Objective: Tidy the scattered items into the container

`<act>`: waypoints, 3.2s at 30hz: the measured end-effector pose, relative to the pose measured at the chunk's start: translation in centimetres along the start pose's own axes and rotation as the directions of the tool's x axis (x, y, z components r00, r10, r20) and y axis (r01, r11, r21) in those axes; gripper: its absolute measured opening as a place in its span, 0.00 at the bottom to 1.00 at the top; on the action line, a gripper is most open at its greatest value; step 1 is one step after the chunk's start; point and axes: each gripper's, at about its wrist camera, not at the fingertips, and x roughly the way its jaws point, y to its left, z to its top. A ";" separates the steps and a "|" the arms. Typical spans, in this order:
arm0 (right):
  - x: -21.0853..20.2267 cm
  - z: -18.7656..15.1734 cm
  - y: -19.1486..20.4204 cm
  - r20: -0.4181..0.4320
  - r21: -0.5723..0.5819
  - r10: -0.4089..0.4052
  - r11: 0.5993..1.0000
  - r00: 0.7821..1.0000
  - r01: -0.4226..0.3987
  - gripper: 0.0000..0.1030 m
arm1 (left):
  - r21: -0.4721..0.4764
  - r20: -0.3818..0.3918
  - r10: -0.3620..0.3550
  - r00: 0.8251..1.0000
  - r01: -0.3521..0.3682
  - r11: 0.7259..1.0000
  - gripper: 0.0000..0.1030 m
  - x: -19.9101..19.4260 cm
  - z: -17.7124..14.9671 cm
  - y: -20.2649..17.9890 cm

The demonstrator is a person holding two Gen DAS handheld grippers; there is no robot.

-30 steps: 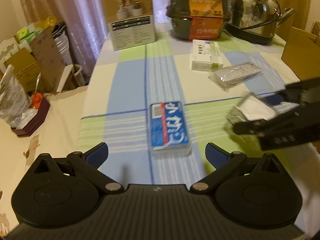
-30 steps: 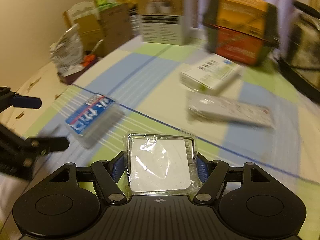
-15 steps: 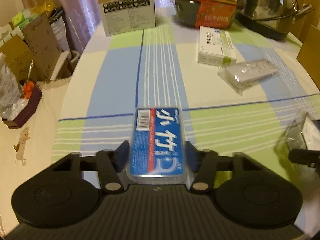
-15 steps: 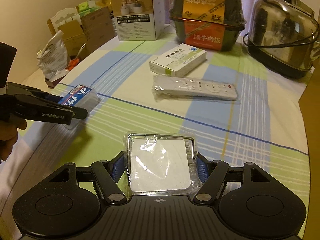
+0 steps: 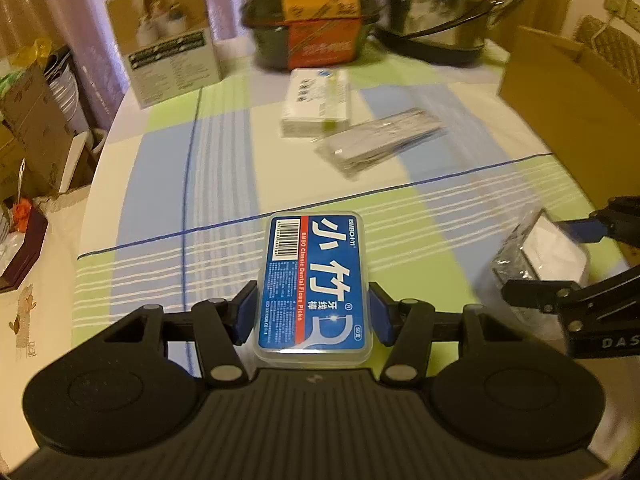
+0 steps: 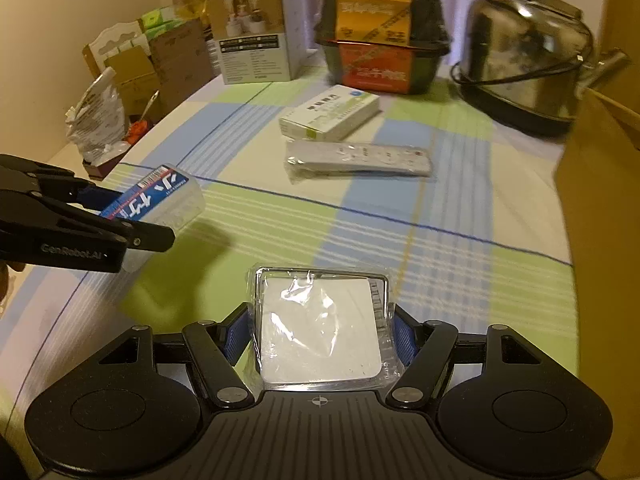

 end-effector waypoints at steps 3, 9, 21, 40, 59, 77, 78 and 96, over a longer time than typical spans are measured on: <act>-1.7 -0.6 -0.3 0.002 0.007 -0.012 1.000 1.000 0.012 0.70 | -0.002 0.011 -0.010 1.000 0.011 1.000 0.50 -1.6 0.0 -1.2; -5.0 -1.1 -0.6 0.015 0.040 -0.022 0.999 1.000 0.022 0.70 | -0.007 0.008 -0.027 1.000 0.027 1.000 0.50 -4.6 -0.4 -3.5; -12.0 -1.6 -0.7 0.092 0.062 -0.027 0.998 0.995 0.022 0.70 | -0.056 0.016 -0.034 0.999 0.035 0.998 0.50 -10.3 -2.3 -7.6; -18.6 -3.2 -2.0 0.164 0.102 -0.055 0.994 0.985 0.039 0.70 | -0.018 0.040 -0.050 0.998 0.051 0.999 0.50 -14.9 -3.1 -13.3; -20.9 -4.8 -3.7 0.183 0.152 -0.075 0.987 0.980 0.047 0.70 | 0.021 0.047 -0.066 0.997 0.065 0.998 0.50 -15.9 -2.9 -16.1; -21.9 -5.2 -6.3 0.193 0.212 -0.108 0.975 0.975 0.067 0.70 | 0.060 0.052 -0.093 0.994 0.090 0.994 0.50 -15.6 -1.9 -18.6; -21.9 -5.3 -6.4 0.193 0.215 -0.111 0.974 0.975 0.068 0.70 | 0.062 0.052 -0.094 0.994 0.091 0.994 0.50 -15.6 -1.8 -18.7; -22.8 -6.0 -9.8 0.196 0.271 -0.166 0.956 0.967 0.109 0.70 | 0.099 0.047 -0.130 0.990 0.125 0.987 0.50 -14.5 -0.5 -20.6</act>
